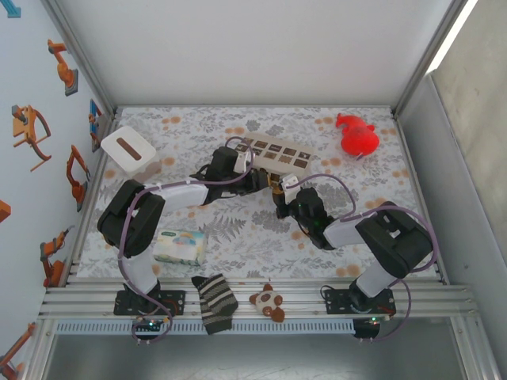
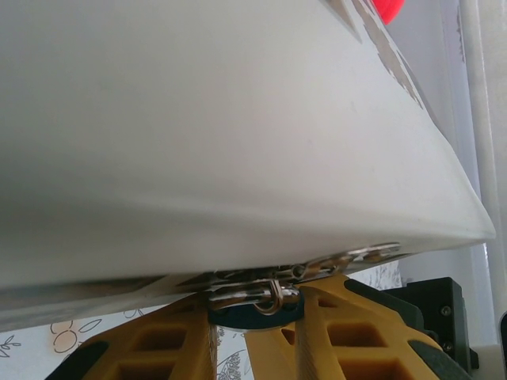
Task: Unlock a padlock with a key
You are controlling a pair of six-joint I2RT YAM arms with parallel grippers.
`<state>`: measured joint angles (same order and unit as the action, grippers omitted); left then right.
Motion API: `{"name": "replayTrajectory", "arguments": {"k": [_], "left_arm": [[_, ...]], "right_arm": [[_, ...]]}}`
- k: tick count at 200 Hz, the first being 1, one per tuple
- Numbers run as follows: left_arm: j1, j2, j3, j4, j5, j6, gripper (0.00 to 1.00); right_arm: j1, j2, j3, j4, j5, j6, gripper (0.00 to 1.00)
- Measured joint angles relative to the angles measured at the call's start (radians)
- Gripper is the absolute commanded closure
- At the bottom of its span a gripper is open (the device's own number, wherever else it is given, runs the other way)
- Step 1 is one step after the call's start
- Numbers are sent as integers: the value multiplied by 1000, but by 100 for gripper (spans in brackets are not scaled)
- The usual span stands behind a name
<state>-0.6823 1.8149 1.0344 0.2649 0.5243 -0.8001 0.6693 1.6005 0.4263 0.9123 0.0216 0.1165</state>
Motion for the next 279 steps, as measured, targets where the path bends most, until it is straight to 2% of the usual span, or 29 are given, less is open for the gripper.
{"name": "replayTrajectory", "arguments": {"k": [118, 188, 279], "left_arm": [[0, -3, 29, -32, -30, -11, 74], [0, -3, 35, -37, -33, -11, 74], [-2, -3, 37, -35, -35, -11, 74]], "right_arm": [[3, 99, -11, 198, 25, -14, 100], [2, 108, -10, 224, 18, -17, 100], [-59, 108, -3, 220, -135, 29, 100]]}}
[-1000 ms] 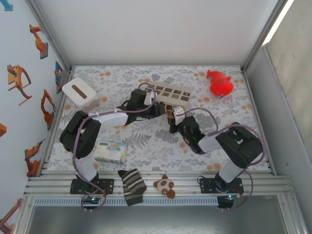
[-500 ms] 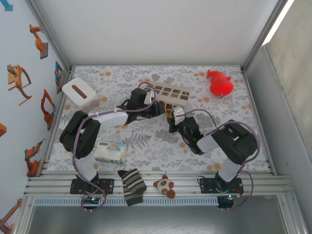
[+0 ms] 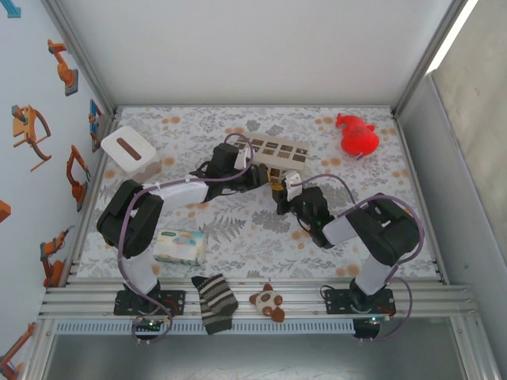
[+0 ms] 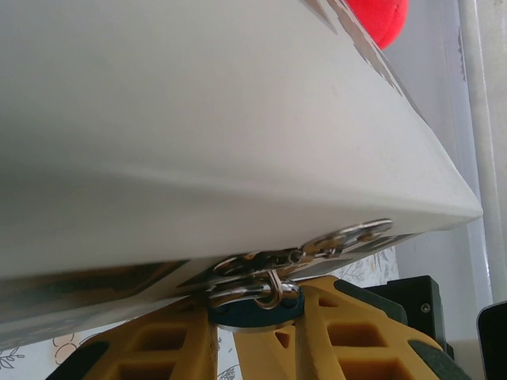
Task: Unlock a padlock with a key
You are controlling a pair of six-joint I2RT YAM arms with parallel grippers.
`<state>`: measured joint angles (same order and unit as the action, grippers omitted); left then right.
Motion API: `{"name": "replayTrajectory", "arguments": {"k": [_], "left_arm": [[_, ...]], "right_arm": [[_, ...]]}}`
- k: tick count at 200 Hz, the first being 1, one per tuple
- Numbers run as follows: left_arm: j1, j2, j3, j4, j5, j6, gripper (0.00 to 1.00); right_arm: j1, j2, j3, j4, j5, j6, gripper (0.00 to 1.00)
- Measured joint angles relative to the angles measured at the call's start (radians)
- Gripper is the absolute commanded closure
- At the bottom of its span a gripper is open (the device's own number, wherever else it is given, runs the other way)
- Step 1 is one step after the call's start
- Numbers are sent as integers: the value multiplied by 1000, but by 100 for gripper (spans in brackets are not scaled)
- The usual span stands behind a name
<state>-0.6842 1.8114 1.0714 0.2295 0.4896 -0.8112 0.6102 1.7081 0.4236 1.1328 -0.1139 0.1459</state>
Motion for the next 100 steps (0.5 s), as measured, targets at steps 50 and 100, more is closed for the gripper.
{"name": "replayTrajectory", "arguments": {"k": [50, 100], "left_arm": [[0, 0, 0, 3, -8, 0, 75], [0, 0, 0, 13, -19, 0, 75]], "right_arm": [[-21, 0, 14, -19, -51, 23, 100], [-39, -13, 39, -71, -97, 41, 100]]}}
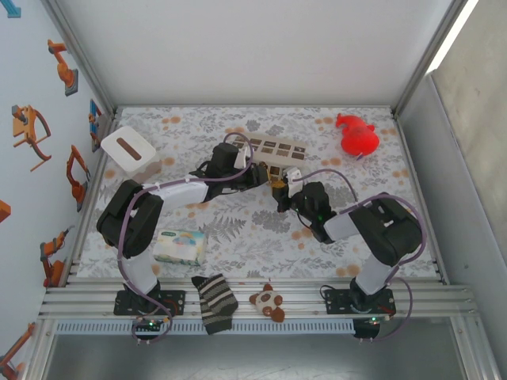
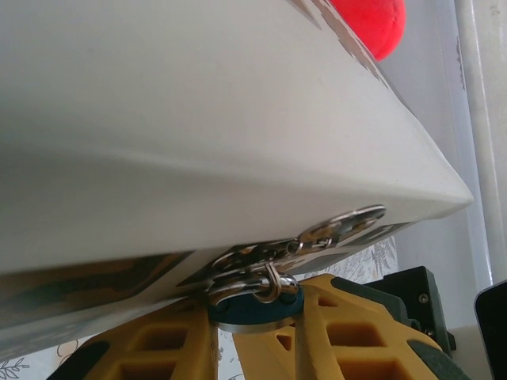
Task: Unlock a padlock with a key
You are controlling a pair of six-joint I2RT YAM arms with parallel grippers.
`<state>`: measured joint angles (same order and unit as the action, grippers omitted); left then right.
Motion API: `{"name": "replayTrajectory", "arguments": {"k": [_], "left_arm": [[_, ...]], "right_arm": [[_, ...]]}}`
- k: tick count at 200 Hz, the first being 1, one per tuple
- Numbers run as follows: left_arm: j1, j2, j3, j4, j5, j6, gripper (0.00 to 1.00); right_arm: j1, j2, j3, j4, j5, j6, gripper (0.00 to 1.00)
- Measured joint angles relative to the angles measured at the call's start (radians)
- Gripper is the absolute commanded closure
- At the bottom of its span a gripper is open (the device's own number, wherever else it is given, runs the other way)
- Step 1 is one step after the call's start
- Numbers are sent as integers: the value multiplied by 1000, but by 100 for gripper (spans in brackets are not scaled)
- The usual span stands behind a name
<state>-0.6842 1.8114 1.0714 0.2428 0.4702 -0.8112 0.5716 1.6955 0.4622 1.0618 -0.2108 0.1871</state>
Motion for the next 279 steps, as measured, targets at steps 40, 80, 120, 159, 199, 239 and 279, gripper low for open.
{"name": "replayTrajectory", "arguments": {"k": [40, 80, 120, 159, 199, 239, 279], "left_arm": [[0, 0, 0, 4, -3, 0, 75], [-1, 0, 0, 20, 6, 0, 75], [-2, 0, 0, 32, 10, 0, 75], [-2, 2, 0, 32, 9, 0, 75], [-2, 4, 0, 33, 1, -1, 76], [-5, 5, 0, 32, -18, -2, 77], [-10, 5, 0, 27, -28, -4, 77]], "right_arm": [[-8, -24, 18, -66, -28, 6, 100], [-48, -37, 21, -80, -109, 50, 100], [-88, -38, 39, -109, -208, 87, 100], [-94, -43, 50, -140, -222, 87, 100], [-100, -43, 64, -171, -240, 116, 100], [-101, -43, 78, -203, -242, 131, 100], [-103, -43, 78, -213, -247, 136, 100]]}}
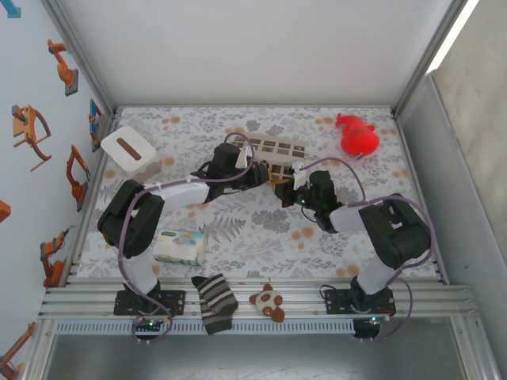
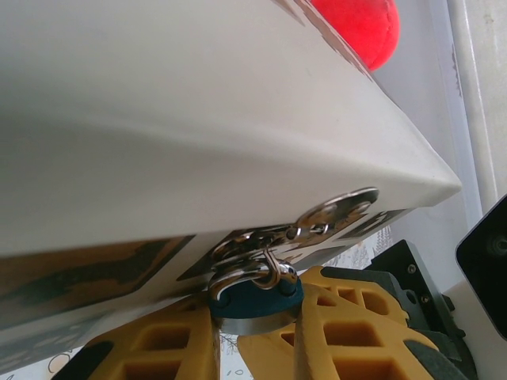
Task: Unlock a padlock with a key
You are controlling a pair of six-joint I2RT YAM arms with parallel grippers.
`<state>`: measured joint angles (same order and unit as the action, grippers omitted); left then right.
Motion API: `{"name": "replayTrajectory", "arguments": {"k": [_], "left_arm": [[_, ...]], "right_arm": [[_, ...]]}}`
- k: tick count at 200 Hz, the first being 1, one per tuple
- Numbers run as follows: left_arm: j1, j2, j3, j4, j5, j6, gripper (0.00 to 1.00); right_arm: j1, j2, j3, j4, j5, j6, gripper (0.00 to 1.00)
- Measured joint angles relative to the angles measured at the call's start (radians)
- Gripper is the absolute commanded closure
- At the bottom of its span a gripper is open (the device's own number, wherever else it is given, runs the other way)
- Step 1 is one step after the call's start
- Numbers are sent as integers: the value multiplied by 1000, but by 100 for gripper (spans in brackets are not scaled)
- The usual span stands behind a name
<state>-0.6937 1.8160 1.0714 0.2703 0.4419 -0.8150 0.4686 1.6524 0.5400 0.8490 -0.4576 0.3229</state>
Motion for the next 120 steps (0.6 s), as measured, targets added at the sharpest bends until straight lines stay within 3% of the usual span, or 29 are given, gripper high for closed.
{"name": "replayTrajectory", "arguments": {"k": [120], "left_arm": [[-11, -1, 0, -8, 11, -8, 77]], "right_arm": [[27, -80, 5, -146, 75, -141, 100]]}}
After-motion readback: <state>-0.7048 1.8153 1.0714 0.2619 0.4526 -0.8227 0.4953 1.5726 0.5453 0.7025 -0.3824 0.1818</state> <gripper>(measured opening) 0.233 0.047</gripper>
